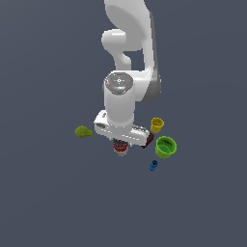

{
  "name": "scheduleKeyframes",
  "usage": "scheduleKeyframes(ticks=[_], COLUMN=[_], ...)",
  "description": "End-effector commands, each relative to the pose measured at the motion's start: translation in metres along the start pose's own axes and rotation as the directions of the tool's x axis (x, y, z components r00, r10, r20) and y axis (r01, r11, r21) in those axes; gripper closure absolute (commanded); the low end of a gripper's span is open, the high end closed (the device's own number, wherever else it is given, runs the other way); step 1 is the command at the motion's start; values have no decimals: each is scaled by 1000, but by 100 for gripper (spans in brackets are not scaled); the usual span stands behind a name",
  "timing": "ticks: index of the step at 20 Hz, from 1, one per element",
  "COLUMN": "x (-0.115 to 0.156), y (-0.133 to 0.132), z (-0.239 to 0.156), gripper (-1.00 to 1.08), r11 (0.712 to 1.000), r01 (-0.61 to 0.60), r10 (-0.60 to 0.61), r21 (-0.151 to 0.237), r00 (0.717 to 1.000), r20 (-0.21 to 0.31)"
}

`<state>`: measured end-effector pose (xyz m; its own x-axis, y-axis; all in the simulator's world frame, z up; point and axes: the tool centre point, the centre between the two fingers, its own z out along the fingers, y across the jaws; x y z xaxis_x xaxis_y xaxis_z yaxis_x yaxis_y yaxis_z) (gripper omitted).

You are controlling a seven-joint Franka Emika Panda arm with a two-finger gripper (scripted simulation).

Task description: Pick up a designated object from a clutter of objects.

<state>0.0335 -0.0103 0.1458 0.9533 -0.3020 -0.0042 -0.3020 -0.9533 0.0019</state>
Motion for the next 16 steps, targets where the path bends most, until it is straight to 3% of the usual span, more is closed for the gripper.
scheduleKeyframes(ticks=[1, 16], x=[2, 11], y=[-10, -76], z=[-25, -175], gripper=[108, 108], r11=[1000, 1000], r01=[0, 0], r10=[0, 0], r21=[1, 1], r00=[1000, 1000], r20=[-4, -5])
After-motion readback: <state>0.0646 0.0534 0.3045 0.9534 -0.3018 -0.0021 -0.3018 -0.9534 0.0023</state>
